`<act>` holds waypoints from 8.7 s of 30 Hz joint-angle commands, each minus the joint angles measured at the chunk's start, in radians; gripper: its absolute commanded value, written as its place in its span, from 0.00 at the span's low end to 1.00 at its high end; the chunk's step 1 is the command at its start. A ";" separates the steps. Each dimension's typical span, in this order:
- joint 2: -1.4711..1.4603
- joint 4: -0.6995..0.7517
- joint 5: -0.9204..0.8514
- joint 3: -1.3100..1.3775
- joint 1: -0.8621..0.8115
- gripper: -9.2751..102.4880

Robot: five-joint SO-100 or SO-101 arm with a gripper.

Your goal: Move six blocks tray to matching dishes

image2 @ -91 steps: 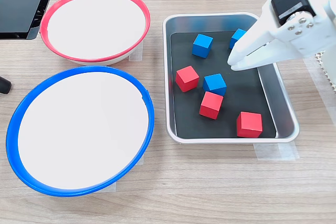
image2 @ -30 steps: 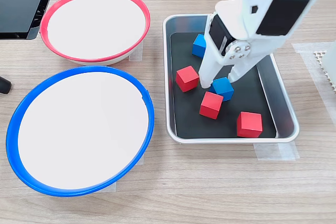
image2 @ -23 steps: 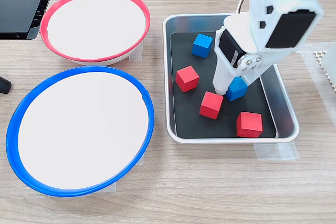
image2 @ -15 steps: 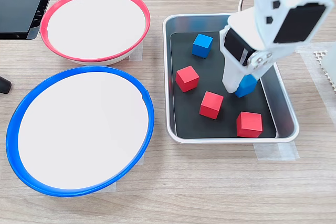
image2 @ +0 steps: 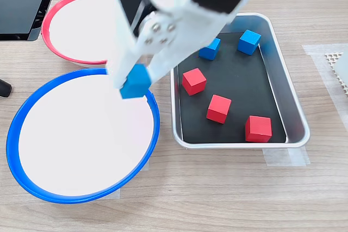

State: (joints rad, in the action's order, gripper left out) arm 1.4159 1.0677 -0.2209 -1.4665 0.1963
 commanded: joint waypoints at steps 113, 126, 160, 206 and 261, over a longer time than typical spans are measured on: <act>0.112 0.040 -0.635 -0.445 -0.268 0.25; 0.290 0.469 -0.756 -0.273 -0.268 0.10; 0.202 0.362 -0.923 -0.252 -0.526 0.25; 0.098 0.156 -0.327 0.115 -0.026 0.17; 0.388 0.287 0.517 -0.572 0.137 0.24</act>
State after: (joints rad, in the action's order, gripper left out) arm 1.8116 1.3668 0.2869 -2.0448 0.3175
